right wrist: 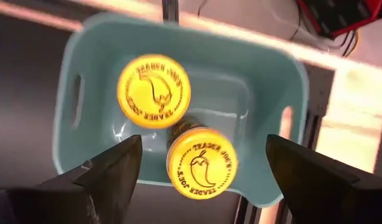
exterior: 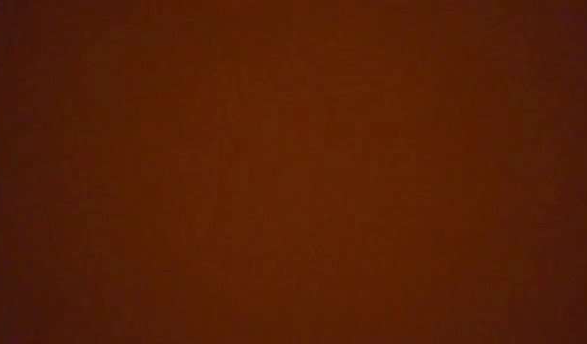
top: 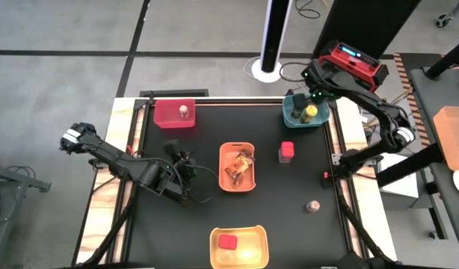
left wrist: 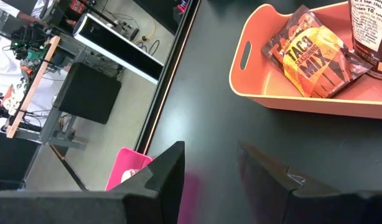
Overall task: Sort spices by type
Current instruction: Put the yellow seasoning bottle into the blue bin
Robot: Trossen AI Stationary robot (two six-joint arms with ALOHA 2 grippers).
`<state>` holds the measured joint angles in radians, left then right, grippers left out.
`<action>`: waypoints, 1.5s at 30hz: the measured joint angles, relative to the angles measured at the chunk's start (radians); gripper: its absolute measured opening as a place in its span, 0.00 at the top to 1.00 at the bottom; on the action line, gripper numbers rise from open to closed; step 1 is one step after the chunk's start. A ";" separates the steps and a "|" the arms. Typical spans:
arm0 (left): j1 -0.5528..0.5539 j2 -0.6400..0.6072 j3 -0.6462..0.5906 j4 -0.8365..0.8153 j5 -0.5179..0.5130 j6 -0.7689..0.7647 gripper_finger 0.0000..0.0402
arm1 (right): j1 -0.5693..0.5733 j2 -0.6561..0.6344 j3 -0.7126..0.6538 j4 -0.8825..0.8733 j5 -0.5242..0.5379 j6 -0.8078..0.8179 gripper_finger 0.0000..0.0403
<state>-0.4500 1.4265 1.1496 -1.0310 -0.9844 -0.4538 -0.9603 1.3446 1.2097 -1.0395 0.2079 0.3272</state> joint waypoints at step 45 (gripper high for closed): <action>0.000 0.000 0.000 0.017 -0.003 0.000 0.68 | 0.210 0.007 -0.242 0.088 0.270 0.048 0.98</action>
<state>-0.4497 1.4269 1.1496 -1.0138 -0.9874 -0.4538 -0.7507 1.3520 0.9676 -0.9510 0.4783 0.3751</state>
